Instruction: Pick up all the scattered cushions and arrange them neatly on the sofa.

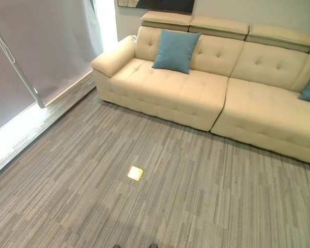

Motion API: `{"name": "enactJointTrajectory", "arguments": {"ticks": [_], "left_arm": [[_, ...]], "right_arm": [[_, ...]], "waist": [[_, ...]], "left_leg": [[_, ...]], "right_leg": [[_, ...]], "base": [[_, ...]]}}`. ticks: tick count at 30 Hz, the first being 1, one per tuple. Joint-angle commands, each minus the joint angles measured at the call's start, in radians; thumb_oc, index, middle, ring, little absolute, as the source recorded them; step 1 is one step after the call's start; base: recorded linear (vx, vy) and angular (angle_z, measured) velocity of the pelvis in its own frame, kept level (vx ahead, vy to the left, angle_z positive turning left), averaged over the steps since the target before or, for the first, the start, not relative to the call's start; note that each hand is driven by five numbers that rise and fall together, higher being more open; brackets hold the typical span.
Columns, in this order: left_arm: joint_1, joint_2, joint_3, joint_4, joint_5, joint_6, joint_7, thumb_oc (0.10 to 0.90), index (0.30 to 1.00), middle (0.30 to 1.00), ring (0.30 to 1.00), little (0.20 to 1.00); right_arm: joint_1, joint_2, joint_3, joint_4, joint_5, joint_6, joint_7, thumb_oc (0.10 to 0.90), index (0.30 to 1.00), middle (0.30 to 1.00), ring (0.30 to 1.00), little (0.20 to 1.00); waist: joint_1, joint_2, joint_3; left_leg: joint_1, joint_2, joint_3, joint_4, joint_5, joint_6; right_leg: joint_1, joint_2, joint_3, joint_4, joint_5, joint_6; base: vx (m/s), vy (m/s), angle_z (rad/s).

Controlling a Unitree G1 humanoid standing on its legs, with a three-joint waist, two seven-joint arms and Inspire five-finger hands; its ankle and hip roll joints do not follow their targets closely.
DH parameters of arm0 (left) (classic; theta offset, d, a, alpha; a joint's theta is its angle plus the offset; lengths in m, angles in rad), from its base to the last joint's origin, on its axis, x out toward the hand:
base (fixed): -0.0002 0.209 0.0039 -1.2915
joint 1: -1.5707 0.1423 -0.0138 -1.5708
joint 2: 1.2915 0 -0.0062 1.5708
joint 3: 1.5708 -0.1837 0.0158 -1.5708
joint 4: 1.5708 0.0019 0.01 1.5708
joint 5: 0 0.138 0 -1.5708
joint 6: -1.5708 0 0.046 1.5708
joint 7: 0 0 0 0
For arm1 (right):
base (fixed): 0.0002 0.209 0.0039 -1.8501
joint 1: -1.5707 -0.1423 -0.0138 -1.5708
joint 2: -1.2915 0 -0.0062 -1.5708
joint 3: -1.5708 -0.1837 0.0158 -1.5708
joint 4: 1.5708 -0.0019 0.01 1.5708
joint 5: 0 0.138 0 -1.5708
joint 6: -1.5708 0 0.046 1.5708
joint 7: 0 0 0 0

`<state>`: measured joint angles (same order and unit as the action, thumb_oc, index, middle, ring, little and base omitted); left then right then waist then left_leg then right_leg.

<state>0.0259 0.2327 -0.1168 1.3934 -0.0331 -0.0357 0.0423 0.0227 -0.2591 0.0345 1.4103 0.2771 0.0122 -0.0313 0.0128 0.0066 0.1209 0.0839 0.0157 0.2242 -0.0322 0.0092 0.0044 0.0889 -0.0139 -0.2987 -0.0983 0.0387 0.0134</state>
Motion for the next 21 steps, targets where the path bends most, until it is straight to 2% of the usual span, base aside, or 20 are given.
{"name": "enactJointTrajectory", "arguments": {"ticks": [1,11,13,17,20,21], "left_arm": [[-0.056,0.035,-0.028,0.038,0.03,0.002,0.043,0.8,0.9,0.9,0.9,0.9],[-0.088,0.024,-0.042,-0.008,-0.003,-0.01,0.049,0.8,0.9,0.9,0.9,0.9],[-0.092,0.004,-0.084,0.006,0.049,-0.005,0.042,0.8,0.9,0.9,0.9,0.9],[-0.104,0.003,-0.088,0.004,0.047,0.0,0.041,0.8,0.9,0.9,0.9,0.9],[-0.139,0.019,-0.177,-0.006,0.169,0.003,0.027,0.8,0.9,0.9,0.9,0.9],[-0.139,0.019,-0.177,-0.006,0.169,0.003,0.027,0.8,0.9,0.9,0.9,0.9]], "right_arm": [[-0.037,-0.043,0.051,0.024,-0.068,-0.006,-0.029,0.8,0.9,0.9,0.9,0.9],[-0.048,-0.034,0.057,0.017,-0.059,-0.007,-0.032,0.8,0.9,0.9,0.9,0.9],[-0.047,-0.033,0.063,0.019,-0.074,-0.006,-0.032,0.8,0.9,0.9,0.9,0.9],[-0.044,-0.034,0.055,0.017,-0.064,-0.004,-0.031,0.8,0.9,0.9,0.9,0.9],[-0.043,-0.048,0.037,-0.004,-0.028,-0.011,-0.028,0.8,0.9,0.9,0.9,0.9],[-0.043,-0.048,0.037,-0.004,-0.028,-0.011,-0.028,0.8,0.9,0.9,0.9,0.9]], "waist": [[-0.005,0.005,-0.017],[-0.008,0.002,-0.012],[-0.02,0.002,-0.012],[-0.029,0.0,-0.006],[-0.064,-0.001,0.004],[-0.064,-0.001,0.004]], "left_leg": [[-0.075,0.053,-0.066,-0.055,0.039,-0.107],[-0.074,0.052,-0.068,-0.055,0.039,-0.109],[-0.068,0.054,-0.06,-0.055,0.032,-0.109],[-0.073,0.061,-0.053,-0.055,0.036,-0.114],[-0.068,0.075,-0.023,-0.055,0.029,-0.116],[-0.068,0.076,-0.023,-0.055,0.029,-0.116]], "right_leg": [[0.063,-0.043,-0.007,0.011,-0.146,0.102],[0.064,-0.044,-0.01,0.011,-0.144,0.1],[0.065,-0.043,-0.006,0.011,-0.145,0.1],[0.058,-0.04,-0.001,0.011,-0.144,0.099],[0.048,-0.036,0.027,0.011,-0.131,0.097],[0.047,-0.036,0.027,0.011,-0.131,0.097]], "base": [[0.0,0.0,0.0],[0.0,0.0,0.0],[0.03,0.013,-0.01],[0.0,-0.013,-0.03],[0.02,-0.042,-0.05],[0.01,-0.033,-0.15]]}}
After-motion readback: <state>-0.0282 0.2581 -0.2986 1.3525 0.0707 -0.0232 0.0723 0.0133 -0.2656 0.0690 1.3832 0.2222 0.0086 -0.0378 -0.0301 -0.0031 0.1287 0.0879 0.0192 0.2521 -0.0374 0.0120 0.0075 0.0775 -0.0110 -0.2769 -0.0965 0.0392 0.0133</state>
